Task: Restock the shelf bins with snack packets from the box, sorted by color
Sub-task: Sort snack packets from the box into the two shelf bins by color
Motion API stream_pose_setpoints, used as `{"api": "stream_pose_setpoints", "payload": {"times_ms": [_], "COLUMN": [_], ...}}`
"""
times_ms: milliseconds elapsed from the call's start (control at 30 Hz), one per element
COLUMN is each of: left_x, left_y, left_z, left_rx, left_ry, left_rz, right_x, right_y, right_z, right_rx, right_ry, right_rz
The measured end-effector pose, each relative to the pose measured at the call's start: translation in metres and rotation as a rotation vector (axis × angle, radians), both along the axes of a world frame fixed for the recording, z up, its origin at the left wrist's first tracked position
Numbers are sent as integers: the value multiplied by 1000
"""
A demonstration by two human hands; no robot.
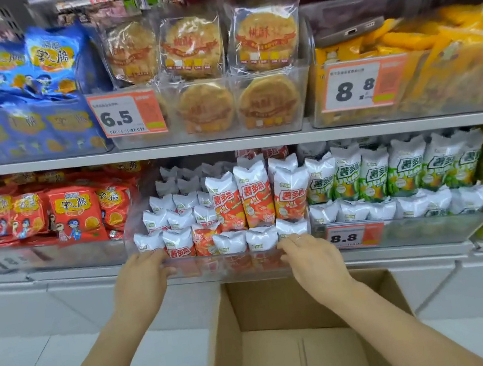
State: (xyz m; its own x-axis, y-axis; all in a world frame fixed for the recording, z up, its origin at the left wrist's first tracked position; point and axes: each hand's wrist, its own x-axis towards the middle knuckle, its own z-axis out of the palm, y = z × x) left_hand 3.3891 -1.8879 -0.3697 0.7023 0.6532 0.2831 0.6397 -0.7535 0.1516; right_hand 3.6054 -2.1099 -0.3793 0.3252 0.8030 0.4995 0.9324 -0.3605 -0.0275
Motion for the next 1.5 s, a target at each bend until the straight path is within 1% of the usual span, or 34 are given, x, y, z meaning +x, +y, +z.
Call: {"api": "stream_pose_setpoints", "payload": {"times_ms": [67, 133, 167, 300, 433, 600, 633, 700, 733, 767, 833, 867, 900, 933, 967, 1033, 1067, 1167, 1200, 1267, 1367, 1500], "left_x": [8, 19, 26, 47, 50, 41, 40, 41, 45, 53, 78, 94, 112, 128, 141, 159, 163, 165, 164, 161, 156, 163], "left_y": [6, 15, 19, 33, 39, 28, 25, 24, 21, 15, -3, -9, -14, -16, -17, -17, -17, -21, -23, -25, -25, -41], "left_z": [10, 20, 26, 32, 25, 11, 12, 16, 21, 29, 48, 55, 59, 59, 56, 47, 43, 35, 31, 27, 20, 31], "left_rx": [8, 56, 77, 100, 63, -20, -26, -14, -34, -79, -291, -434, -537, -586, -592, -517, -476, -323, -301, -341, -380, -391], "left_ry": [-48, -96, -93, 9, 30, 142, 151, 146, 95, -11, -312, -399, -415, -401, -373, -313, -311, -356, -389, -436, -430, -498], "left_rz": [16, 27, 29, 35, 74, 90, 103, 132, 125, 100, 39, 12, -1, -14, -16, 40, 72, 51, 28, 16, -32, -74], "right_x": [6, 16, 22, 35, 30, 20, 18, 18, 18, 18, 17, 17, 18, 20, 21, 27, 30, 40, 42, 44, 44, 36], "right_y": [7, 16, 21, 35, 42, 36, 35, 36, 36, 37, 37, 36, 36, 36, 37, 43, 48, 63, 67, 69, 66, 52], "right_z": [9, 23, 31, 41, 27, 6, 7, 10, 14, 19, 28, 29, 29, 30, 32, 38, 41, 46, 46, 43, 40, 29], "right_rx": [20, 39, 43, -29, -87, -131, -109, -1, 76, 152, 219, 211, 180, 127, 66, -29, -56, -137, -172, -220, -173, -95], "right_ry": [-2, -26, -39, -58, -28, -18, -15, -52, -71, -80, -79, -72, -66, -65, -74, -104, -111, -132, -156, -195, -179, -181], "right_rz": [-25, -65, -79, -95, -100, -90, -90, -66, -44, -27, -33, -64, -107, -155, -198, -263, -287, -305, -307, -322, -323, -271]}}
